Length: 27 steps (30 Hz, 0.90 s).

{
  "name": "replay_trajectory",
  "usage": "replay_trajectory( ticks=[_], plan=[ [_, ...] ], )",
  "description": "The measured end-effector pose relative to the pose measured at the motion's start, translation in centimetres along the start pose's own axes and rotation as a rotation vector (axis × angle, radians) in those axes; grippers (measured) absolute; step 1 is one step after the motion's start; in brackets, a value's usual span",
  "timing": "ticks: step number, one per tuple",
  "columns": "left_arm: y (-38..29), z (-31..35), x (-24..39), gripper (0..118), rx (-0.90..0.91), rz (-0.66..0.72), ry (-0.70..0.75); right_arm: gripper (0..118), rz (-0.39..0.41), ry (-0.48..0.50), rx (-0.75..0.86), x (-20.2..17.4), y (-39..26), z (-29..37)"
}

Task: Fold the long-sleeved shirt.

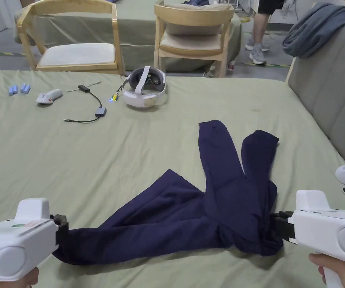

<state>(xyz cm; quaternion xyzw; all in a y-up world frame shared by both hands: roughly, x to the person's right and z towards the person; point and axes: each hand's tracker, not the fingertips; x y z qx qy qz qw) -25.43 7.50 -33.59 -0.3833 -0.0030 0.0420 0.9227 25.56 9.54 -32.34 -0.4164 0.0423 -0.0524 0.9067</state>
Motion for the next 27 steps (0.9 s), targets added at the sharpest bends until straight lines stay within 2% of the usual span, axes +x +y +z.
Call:
replay_trajectory(
  ticks=[1, 2, 3, 4, 5, 10, 11, 12, 13, 14, 15, 17, 19, 20, 21, 22, 23, 24, 25, 27],
  plan=[
    [0.0, -0.5, -0.5, 75, -0.01, 0.037, -0.024, 1, -0.008, 0.008, -0.008, 0.1, -0.1, -0.1],
    [0.1, -1.1, -0.9, 106, -0.031, 0.04, -0.021, 1, -0.02, 0.009, -0.015, 0.6, 0.1, -1.0],
    [-0.1, -1.9, -1.0, 107, -0.076, 0.049, 0.0, 1, -0.022, 0.008, -0.017, 0.7, -0.1, -1.1],
    [-0.4, -2.8, 0.3, 102, -0.101, 0.034, 0.076, 1, -0.02, 0.006, -0.022, 0.7, -0.3, -1.3],
    [-0.3, -2.5, 0.7, 102, -0.058, 0.038, 0.071, 1, -0.015, 0.002, -0.03, 0.6, -0.4, -1.4],
    [-2.2, -5.0, 0.2, 101, -0.145, 0.031, 0.051, 1, -0.018, 0.007, -0.054, 0.8, -0.7, -2.0],
    [-2.6, -5.2, 0.4, 99, -0.145, 0.028, 0.061, 1, -0.012, 0.005, -0.059, 0.7, -0.6, -2.1],
    [-2.9, -7.4, -0.7, 80, -0.14, 0.023, 0.067, 1, -0.005, 0.005, -0.064, 0.7, -0.4, -2.3],
    [-3.4, -7.6, -0.9, 43, -0.109, 0.031, 0.053, 1, 0.001, 0.006, -0.068, 0.6, 0.1, -2.4],
    [-3.6, -7.9, -1.1, 12, -0.104, 0.049, 0.027, 1, 0.002, 0.008, -0.067, 0.5, 0.5, -2.3],
    [-3.8, -7.7, -1.1, 12, -0.108, 0.086, -0.012, 1, 0.003, 0.015, -0.062, 0.4, 1.3, -2.3],
    [-3.5, -6.3, 0.0, 12, -0.109, 0.064, 0.011, 1, 0.033, 0.051, -0.019, -0.1, 4.4, -2.6],
    [-3.5, -5.8, -0.1, 12, -0.11, 0.051, 0.006, 2, 0.08, 0.039, 0.003, -0.8, 7.5, -3.4],
    [-2.7, -4.2, 1.3, 12, -0.106, 0.028, 0.017, 10, 0.114, 0.041, -0.009, -1.2, 9.5, -4.4],
    [-2.7, -3.7, 1.7, 12, -0.109, 0.038, 0.01, 40, 0.141, 0.038, -0.037, -1.5, 11.4, -5.9],
    [-2.8, -3.2, 2.0, 12, -0.11, 0.041, 0.007, 70, 0.143, 0.03, -0.073, -3.4, 13.9, -7.8],
    [-3.0, -2.6, 2.7, 12, -0.11, 0.041, 0.0, 94, 0.153, 0.047, -0.125, -3.9, 15.5, -10.2],
    [-2.0, -3.3, 0.9, 12, -0.138, 0.071, -0.034, 106, 0.172, 0.066, -0.159, -4.2, 16.3, -12.2],
    [-1.8, -3.1, 0.9, 12, -0.137, 0.066, -0.037, 103, 0.184, 0.095, -0.188, -4.4, 16.8, -14.3],
    [-1.6, -2.6, 1.5, 12, -0.137, 0.059, -0.037, 98, 0.205, 0.07, -0.266, -5.7, 17.6, -18.9]
  ],
)
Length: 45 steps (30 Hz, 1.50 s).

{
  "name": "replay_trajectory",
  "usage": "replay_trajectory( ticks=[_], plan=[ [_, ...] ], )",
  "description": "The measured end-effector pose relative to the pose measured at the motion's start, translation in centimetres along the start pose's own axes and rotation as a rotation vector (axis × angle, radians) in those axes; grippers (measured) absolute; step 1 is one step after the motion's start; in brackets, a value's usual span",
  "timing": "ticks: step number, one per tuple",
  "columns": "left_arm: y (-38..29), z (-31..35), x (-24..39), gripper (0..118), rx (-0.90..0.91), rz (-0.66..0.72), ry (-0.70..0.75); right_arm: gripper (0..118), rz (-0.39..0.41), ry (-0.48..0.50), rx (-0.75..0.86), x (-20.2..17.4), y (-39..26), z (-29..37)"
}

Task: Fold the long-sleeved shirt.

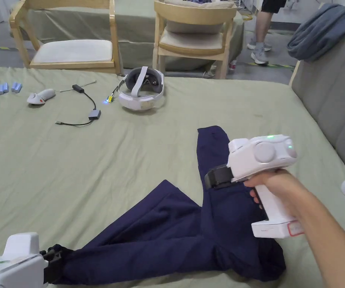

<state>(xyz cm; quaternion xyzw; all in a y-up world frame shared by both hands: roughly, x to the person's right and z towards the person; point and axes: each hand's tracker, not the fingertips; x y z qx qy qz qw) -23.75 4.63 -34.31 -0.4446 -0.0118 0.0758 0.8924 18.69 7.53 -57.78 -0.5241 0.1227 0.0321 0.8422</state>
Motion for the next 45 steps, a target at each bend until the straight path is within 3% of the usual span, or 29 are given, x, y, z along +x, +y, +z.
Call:
replay_trajectory(
  ticks=[2, 5, 8, 9, 10, 11, 17, 23, 25, 28, 33, 36, 38, 42, 45],
  plan=[
    [0.4, 0.0, -0.3, 12, -0.006, 0.005, -0.008, 93, 0.002, -0.054, -0.093, -0.1, 0.7, -4.1],
    [0.6, 0.1, -0.5, 12, -0.006, 0.006, -0.012, 67, -0.019, -0.111, -0.176, 0.1, 0.9, -8.2],
    [1.1, 0.2, -0.6, 12, -0.009, 0.009, -0.018, 60, -0.033, -0.091, -0.18, -0.2, -0.6, -8.2],
    [1.0, 0.1, -0.6, 12, -0.009, 0.003, -0.015, 43, -0.06, -0.091, -0.171, -0.3, -0.4, -7.9],
    [1.3, 0.1, -0.5, 12, -0.013, 0.001, -0.012, 9, -0.093, -0.081, -0.18, -0.5, -0.1, -7.6],
    [1.5, 0.1, -0.4, 12, -0.015, 0.007, -0.007, 1, -0.104, -0.043, -0.174, 0.0, -0.1, -7.6],
    [4.1, 0.5, -0.1, 12, 0.064, 0.034, -0.033, 1, -0.117, 0.003, -0.12, 2.2, 0.9, -5.7],
    [14.5, 4.2, 0.9, 12, 0.255, 0.037, -0.081, 1, -0.009, 0.017, 0.255, 4.8, 6.1, 12.5],
    [19.1, 6.1, 2.2, 12, 0.33, 0.003, -0.103, 1, -0.021, -0.003, 0.357, 6.1, 8.7, 18.5],
    [27.5, 10.2, 5.2, 12, 0.477, -0.089, -0.141, 1, 0.02, -0.097, 0.486, 6.5, 12.3, 28.2],
    [40.0, 16.1, 10.8, 12, 0.67, -0.21, -0.054, 1, 0.051, -0.281, 0.657, 6.1, 19.1, 38.9],
    [45.9, 18.9, 14.0, 12, 0.762, -0.305, 0.095, 1, 0.089, -0.369, 0.726, 5.6, 22.9, 43.4],
    [49.1, 20.3, 15.0, 12, 0.766, -0.272, 0.071, 1, 0.099, -0.435, 0.775, 4.9, 25.1, 46.5],
    [53.4, 22.5, 16.1, 12, 0.803, -0.19, 0.106, 1, 0.067, -0.417, 0.862, 4.2, 28.6, 50.8],
    [54.9, 24.1, 16.2, 12, 0.834, -0.18, 0.125, 1, 0.093, -0.493, 0.884, 3.5, 29.8, 52.3]
  ],
)
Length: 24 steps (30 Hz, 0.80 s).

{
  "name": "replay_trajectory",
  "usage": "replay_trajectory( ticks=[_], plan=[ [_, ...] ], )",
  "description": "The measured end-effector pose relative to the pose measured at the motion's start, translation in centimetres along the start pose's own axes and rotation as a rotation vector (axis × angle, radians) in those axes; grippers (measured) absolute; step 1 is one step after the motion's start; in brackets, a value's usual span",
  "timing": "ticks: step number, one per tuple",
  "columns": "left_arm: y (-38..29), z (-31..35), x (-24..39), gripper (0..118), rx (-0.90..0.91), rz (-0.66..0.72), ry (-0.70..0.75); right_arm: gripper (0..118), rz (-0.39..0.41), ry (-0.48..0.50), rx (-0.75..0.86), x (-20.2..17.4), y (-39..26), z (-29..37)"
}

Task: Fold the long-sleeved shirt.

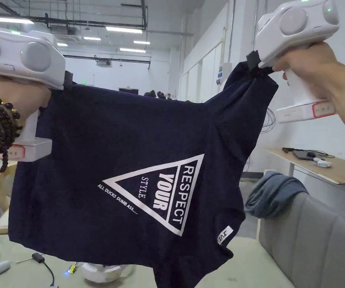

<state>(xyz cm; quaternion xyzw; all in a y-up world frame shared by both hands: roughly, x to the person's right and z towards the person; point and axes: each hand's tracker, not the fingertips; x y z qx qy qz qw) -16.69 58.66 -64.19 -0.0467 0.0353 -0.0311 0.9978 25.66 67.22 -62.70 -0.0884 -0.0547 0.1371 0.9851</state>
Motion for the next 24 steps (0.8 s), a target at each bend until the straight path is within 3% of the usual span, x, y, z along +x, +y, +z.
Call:
replay_trajectory(
  ticks=[7, 17, 21, 24],
  plan=[
    [-3.9, -0.2, -0.7, 12, -0.058, 0.04, -0.025, 1, -0.048, 0.044, -0.061, -0.6, -4.7, -0.7],
    [-24.8, -2.3, 0.0, 12, -0.378, 0.009, -0.063, 1, -0.139, 0.179, -0.423, -7.1, -27.7, -9.3],
    [-31.0, -1.5, -0.5, 12, -0.47, 0.025, -0.062, 1, -0.166, 0.212, -0.538, -9.5, -35.4, -8.9],
    [-33.3, 0.7, -1.3, 12, -0.485, 0.03, -0.078, 1, -0.199, 0.227, -0.533, -9.5, -37.8, -6.4]
  ],
)
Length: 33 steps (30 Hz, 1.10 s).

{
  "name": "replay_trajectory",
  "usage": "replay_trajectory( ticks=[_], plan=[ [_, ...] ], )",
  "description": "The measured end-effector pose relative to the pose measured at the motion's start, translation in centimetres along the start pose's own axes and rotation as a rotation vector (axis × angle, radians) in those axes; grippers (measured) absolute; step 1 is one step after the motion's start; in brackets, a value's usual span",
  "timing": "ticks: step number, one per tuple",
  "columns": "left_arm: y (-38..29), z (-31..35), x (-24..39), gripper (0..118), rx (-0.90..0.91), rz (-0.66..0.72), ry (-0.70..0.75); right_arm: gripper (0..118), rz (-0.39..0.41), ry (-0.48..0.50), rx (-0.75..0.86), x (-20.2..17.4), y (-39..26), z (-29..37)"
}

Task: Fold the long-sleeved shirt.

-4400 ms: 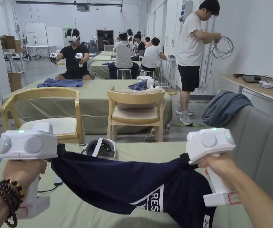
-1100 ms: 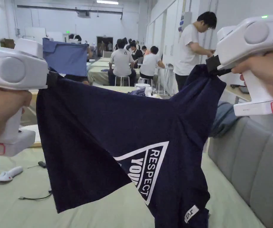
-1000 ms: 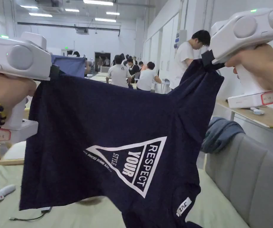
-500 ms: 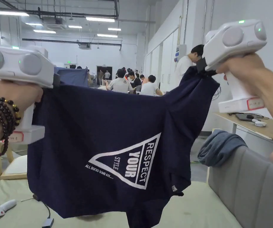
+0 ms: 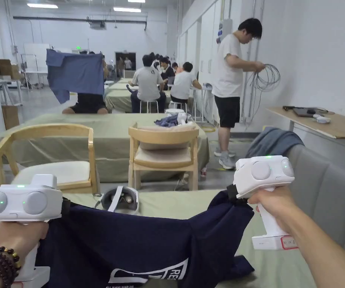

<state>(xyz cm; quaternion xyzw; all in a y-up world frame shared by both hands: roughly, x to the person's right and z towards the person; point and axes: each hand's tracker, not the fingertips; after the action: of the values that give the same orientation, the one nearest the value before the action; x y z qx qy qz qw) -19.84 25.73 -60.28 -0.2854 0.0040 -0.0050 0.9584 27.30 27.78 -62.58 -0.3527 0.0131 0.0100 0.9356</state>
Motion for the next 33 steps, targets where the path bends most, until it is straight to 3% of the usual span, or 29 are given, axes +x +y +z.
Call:
replay_trajectory(
  ticks=[3, 5, 10, 14, 18, 20, 23, 24, 25, 27, 28, 29, 30, 31, 32, 33],
  plan=[
    [-3.4, 2.9, -0.1, 12, 0.01, -0.011, -0.01, 1, -0.02, 0.04, 0.022, 0.1, -3.6, 2.5],
    [-6.1, 5.0, -0.3, 12, 0.017, -0.01, -0.005, 1, 0.045, 0.04, 0.035, -0.5, -7.2, 5.0],
    [-16.8, 11.3, -0.3, 12, 0.019, 0.001, -0.013, 1, 0.062, 0.048, 0.006, -1.4, -20.0, 11.2],
    [-26.4, 13.8, -0.4, 12, -0.175, -0.054, -0.062, 1, 0.052, 0.06, -0.186, -2.3, -30.3, 12.5],
    [-33.3, 14.2, -0.8, 12, -0.46, -0.18, -0.067, 1, 0.142, 0.144, -0.493, -3.6, -39.0, 12.6],
    [-34.8, 14.2, -1.3, 12, -0.487, -0.165, -0.058, 1, 0.168, 0.172, -0.594, -3.8, -41.4, 12.0],
    [-35.6, 13.6, -2.2, 12, -0.501, -0.124, -0.059, 2, 0.135, 0.171, -0.613, -3.5, -42.8, 10.0],
    [-35.8, 14.0, -2.0, 25, -0.491, -0.11, -0.051, 13, 0.13, 0.174, -0.611, -3.4, -42.6, 9.7],
    [-35.8, 14.1, -2.3, 50, -0.477, -0.091, -0.052, 39, 0.126, 0.174, -0.612, -3.4, -42.4, 9.7],
    [-35.1, 14.3, -2.8, 111, -0.475, -0.052, -0.083, 111, 0.121, 0.18, -0.587, -3.7, -40.8, 10.5],
    [-34.6, 14.5, -3.1, 106, -0.475, -0.044, -0.085, 114, 0.125, 0.18, -0.536, -3.7, -40.1, 10.7],
    [-33.7, 15.3, -3.0, 99, -0.401, -0.011, -0.101, 110, 0.122, 0.183, -0.47, -3.6, -39.0, 11.1],
    [-32.7, 15.6, -3.0, 96, -0.359, -0.011, -0.118, 98, 0.112, 0.193, -0.423, -3.7, -37.8, 11.8],
    [-31.7, 15.8, -3.1, 93, -0.349, -0.012, -0.108, 81, 0.086, 0.197, -0.387, -3.5, -36.7, 11.9],
    [-30.3, 16.5, -2.6, 83, -0.355, -0.012, -0.095, 55, 0.047, 0.194, -0.366, -3.2, -35.6, 11.9],
    [-29.4, 16.5, -2.5, 77, -0.342, -0.001, -0.088, 55, 0.008, 0.194, -0.358, -3.0, -34.9, 11.7]
  ],
)
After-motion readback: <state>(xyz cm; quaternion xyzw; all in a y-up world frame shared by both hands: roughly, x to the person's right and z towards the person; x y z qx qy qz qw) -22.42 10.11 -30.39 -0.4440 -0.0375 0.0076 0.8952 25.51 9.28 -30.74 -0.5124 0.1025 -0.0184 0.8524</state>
